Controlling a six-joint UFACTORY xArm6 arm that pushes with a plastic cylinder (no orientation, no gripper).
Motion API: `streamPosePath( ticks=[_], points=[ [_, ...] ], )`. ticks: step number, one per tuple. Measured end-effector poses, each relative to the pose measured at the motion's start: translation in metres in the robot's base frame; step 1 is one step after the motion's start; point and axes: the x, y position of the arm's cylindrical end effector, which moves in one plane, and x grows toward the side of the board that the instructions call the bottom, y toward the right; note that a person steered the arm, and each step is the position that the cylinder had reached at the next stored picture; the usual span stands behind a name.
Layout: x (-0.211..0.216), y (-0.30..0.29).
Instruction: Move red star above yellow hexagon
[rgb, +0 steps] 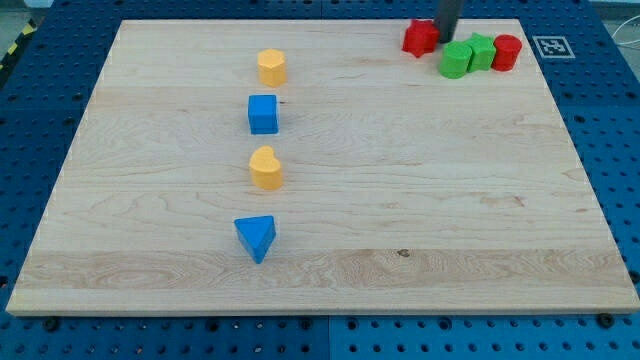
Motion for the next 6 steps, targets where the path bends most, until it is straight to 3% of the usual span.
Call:
streamPosePath(
  ticks=[4, 6],
  points=[
    [0.005, -0.066],
    [0.034, -0.085]
  ],
)
